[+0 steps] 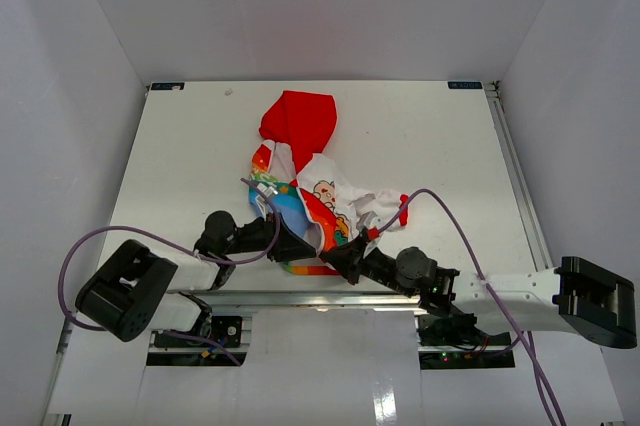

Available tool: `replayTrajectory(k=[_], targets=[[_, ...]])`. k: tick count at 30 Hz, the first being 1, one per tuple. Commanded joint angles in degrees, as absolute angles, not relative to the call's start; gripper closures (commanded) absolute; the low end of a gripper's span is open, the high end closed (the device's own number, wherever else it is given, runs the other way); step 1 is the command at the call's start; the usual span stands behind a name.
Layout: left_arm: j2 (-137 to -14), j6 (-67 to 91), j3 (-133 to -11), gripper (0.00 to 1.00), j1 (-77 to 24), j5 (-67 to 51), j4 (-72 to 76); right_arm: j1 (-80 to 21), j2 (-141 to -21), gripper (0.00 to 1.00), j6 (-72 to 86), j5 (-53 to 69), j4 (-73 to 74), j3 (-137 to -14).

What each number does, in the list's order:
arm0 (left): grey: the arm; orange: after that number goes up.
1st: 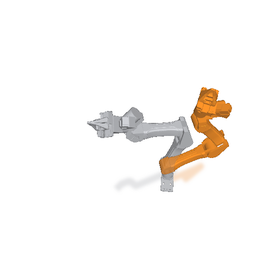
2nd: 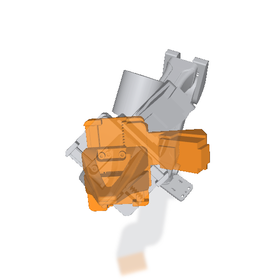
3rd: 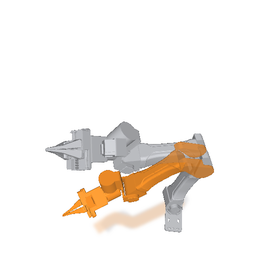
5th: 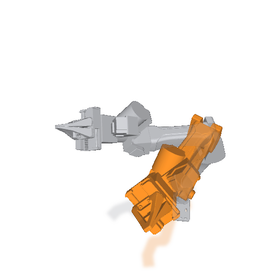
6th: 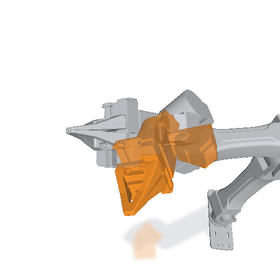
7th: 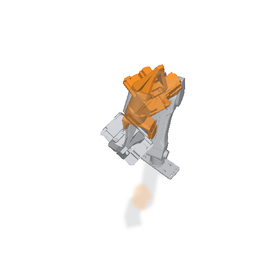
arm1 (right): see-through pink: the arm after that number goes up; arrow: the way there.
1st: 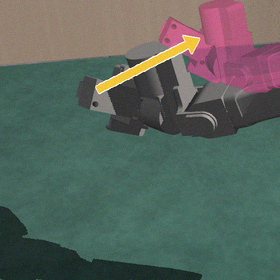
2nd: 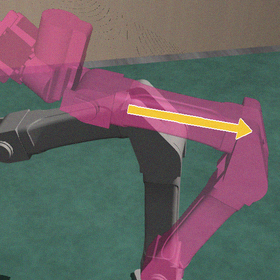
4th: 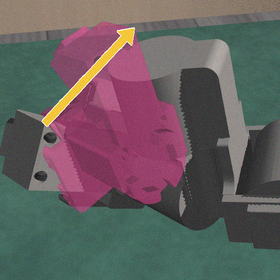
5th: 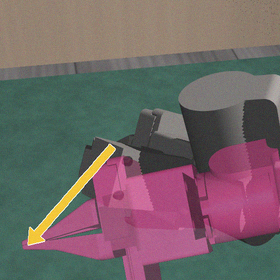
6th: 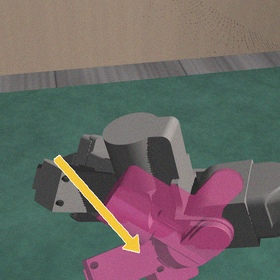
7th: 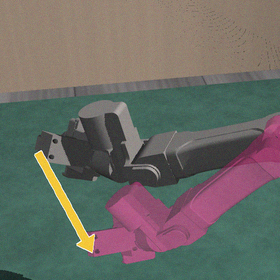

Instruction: Zip up the jacket

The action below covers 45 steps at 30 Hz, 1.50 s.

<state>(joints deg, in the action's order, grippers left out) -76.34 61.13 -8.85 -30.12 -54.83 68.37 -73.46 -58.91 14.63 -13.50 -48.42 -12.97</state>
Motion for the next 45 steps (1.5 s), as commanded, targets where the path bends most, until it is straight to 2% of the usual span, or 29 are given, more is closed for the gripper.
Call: replayTrajectory(k=[1,5,11,15,18,22,32,42,45], targets=[[-74.1,59.1,-8.2,0.5,-30.4,-54.5,67.2,-73.1,-56.9,0.92,15.0,-17.1,-51.6,-13.8],[-71.7,58.7,-8.5,0.46,-30.3,-55.0,65.0,-73.0,-55.0,0.92,15.0,-19.6,-50.5,-12.5],[-66.6,50.5,-12.7,0.44,-30.3,-47.6,45.5,-72.9,-49.9,0.92,15.4,-27.2,-41.9,-12.3],[-64.1,40.5,-21.9,0.42,-30.3,-26.9,16.3,-72.7,-46.6,0.92,16.5,-29.8,-38.3,-11.4],[-65.2,36.9,-26.1,0.39,-30.3,-15.6,4.4,-72.7,-45.0,0.92,16.7,-30.3,-37.3,-10.8],[-68.6,35.3,-28.4,0.38,-30.3,-10.8,1.5,-72.5,-43.9,0.92,16.5,-30.2,-37.3,-10.6],[-72.5,30.7,-30.0,0.39,-30.7,-8.0,-2.3,-72.3,-41.8,0.92,16.6,-29.0,-36.9,-9.7],[-78.2,26.4,-35.5,0.39,-35.6,1.6,-9.6,-72.2,-39.9,0.92,16.6,-28.8,-36.6,-8.7],[-80.2,27.4,-35.7,0.45,-36.2,3.3,-10.4,-72.2,-40.4,0.92,16.6,-28.7,-36.6,-8.8]])
